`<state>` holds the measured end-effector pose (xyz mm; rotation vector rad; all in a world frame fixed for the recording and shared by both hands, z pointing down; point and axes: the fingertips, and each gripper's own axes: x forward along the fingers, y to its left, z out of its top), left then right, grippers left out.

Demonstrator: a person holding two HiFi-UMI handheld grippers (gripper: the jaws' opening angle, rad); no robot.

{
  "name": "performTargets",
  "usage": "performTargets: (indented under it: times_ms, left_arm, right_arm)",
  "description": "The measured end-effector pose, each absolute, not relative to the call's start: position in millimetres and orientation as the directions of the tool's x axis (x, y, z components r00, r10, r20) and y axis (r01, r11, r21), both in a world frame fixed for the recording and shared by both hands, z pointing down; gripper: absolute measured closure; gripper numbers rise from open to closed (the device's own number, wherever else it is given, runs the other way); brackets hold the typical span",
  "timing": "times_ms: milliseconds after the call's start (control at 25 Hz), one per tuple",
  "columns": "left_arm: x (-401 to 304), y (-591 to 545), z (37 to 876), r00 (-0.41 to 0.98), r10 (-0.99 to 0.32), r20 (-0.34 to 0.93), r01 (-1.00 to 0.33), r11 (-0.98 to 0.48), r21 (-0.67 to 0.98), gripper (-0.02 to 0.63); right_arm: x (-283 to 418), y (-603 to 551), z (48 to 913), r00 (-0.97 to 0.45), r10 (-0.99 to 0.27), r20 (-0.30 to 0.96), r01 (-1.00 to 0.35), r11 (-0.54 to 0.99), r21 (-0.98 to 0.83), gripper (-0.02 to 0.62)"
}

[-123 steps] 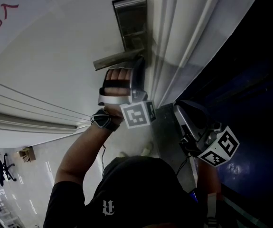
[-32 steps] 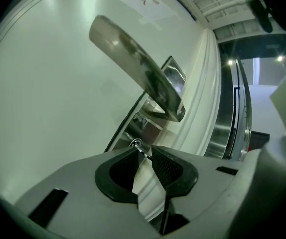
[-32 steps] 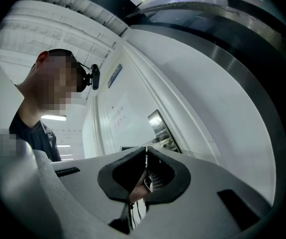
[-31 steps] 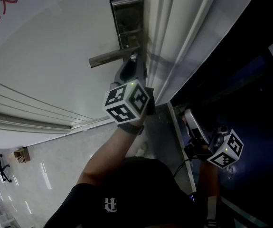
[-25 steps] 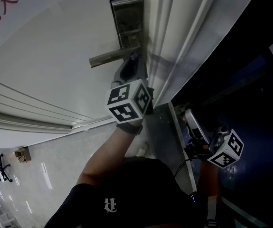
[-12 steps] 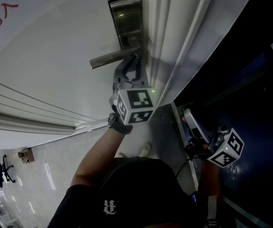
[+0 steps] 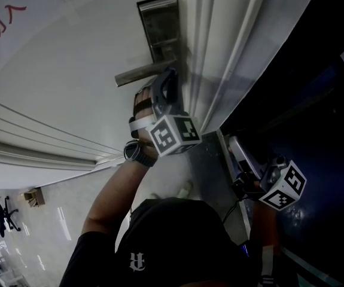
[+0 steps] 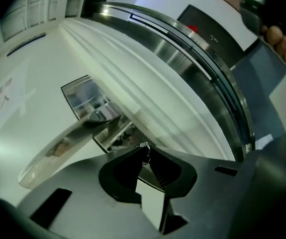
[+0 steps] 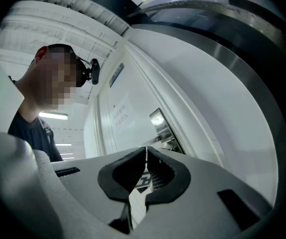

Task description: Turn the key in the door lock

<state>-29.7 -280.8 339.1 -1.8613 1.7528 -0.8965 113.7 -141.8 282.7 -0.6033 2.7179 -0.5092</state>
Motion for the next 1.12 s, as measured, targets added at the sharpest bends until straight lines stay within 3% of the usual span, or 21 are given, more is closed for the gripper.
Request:
performTargets:
  times_ms: [280, 520, 800, 1120]
  left_arm:
    - [-27.0, -280.1, 340.4, -0.026, -0.988, 0.152, -0.535, -0.115, -0.837, 0.566]
    - [-25.5, -279.9, 341.7, -0.046, -0.994, 0.096, -0.28, -0.079, -0.957, 0.581]
    - [-27.5, -280.4, 341.6, -0.046, -0.997, 0.063, -0.072, -0.06, -0.996, 0.591]
    - [-25.8, -280.5, 338.7, -0.015, -0.999, 0.038, 0.075, -0.039, -0.996, 0.594]
  right_arm:
    - [107.0, -140.0, 284.5, -0.871, -0.45, -0.194, -0.363, 0.858, -0.362, 0.578]
    - [102.2, -143.4, 285.3, -0.872, -0.457, -0.176, -0.38, 0.859, -0.342, 0.578]
    - [91.2, -148.8, 287.0, -0.877, -0.452, -0.161, -0.385, 0.863, -0.327, 0.578]
    - [78.7, -154.4, 294.2, -0.875, -0.469, -0.119, -0.419, 0.858, -0.296, 0.578]
